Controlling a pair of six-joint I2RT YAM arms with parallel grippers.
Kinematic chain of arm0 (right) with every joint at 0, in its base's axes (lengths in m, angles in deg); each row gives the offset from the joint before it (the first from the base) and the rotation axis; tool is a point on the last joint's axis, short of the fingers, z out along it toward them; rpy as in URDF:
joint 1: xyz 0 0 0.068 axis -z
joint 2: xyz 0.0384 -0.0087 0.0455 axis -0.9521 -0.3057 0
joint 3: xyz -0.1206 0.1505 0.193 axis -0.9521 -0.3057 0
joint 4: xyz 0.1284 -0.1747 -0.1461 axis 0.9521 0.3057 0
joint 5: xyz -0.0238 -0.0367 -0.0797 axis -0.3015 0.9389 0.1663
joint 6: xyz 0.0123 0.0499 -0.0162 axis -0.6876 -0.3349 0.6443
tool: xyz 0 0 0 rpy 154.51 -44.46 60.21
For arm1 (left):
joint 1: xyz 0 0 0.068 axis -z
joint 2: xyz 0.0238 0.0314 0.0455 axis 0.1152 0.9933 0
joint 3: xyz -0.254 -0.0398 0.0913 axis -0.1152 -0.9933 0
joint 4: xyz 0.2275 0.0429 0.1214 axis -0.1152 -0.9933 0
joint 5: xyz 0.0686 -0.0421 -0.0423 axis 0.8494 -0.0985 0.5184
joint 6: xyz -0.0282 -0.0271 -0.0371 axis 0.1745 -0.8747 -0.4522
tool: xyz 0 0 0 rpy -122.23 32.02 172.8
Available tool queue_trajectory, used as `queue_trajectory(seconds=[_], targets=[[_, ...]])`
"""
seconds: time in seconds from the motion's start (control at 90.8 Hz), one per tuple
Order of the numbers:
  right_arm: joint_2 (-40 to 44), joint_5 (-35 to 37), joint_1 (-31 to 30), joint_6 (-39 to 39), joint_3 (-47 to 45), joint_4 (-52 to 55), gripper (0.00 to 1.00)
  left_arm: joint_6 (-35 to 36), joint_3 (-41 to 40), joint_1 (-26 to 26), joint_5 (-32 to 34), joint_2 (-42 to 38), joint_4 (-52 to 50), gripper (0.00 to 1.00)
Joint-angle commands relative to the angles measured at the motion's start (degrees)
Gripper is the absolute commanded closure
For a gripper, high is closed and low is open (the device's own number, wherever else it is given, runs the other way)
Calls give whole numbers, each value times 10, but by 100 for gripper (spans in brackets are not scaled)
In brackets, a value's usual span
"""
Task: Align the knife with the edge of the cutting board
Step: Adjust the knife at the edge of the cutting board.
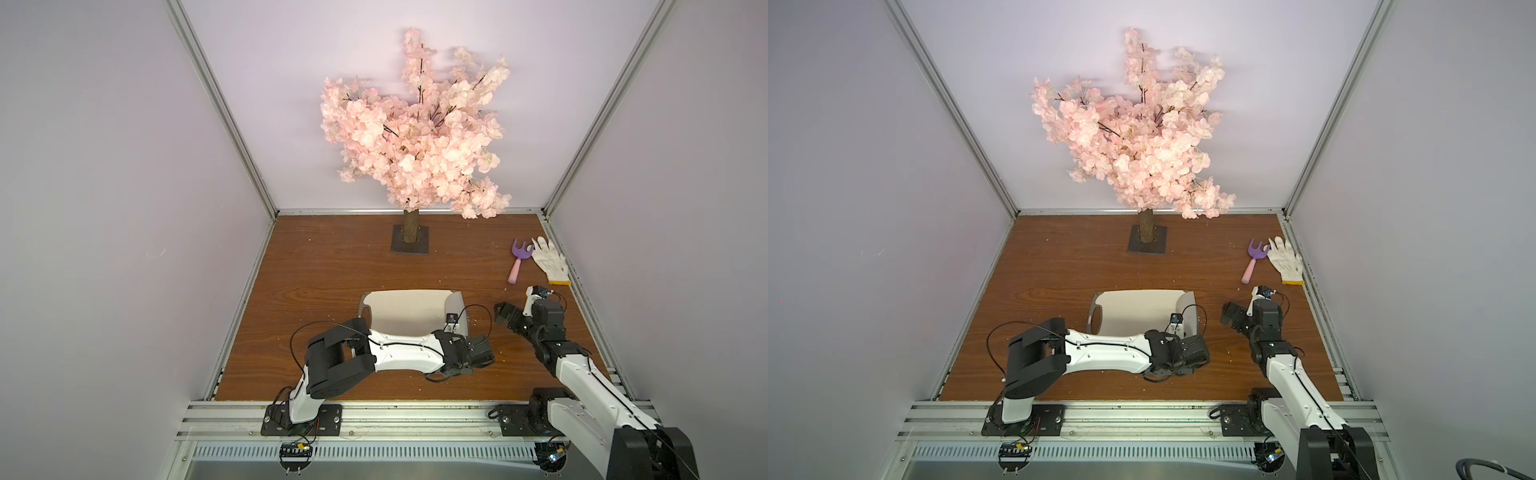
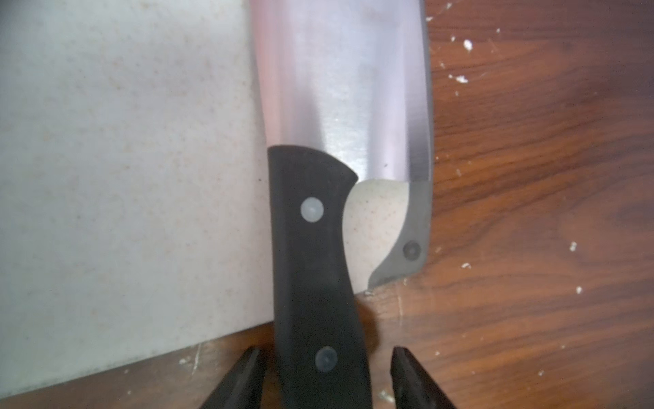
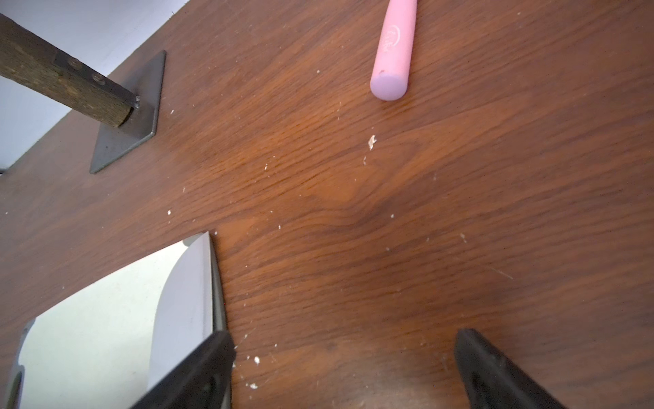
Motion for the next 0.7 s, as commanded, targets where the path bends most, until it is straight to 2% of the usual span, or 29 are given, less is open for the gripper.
queue_trajectory(seconds=[0.0,0.341,0.693], targets=[[10,-14,2,6,-2,-12,1,-6,2,4,-2,15,-32,46],[14,-19,3,5,-5,-13,1,-12,-3,4,-6,16,-33,62],[6,-26,4,5,-5,-20,1,-34,-22,5,-6,3,-32,65]])
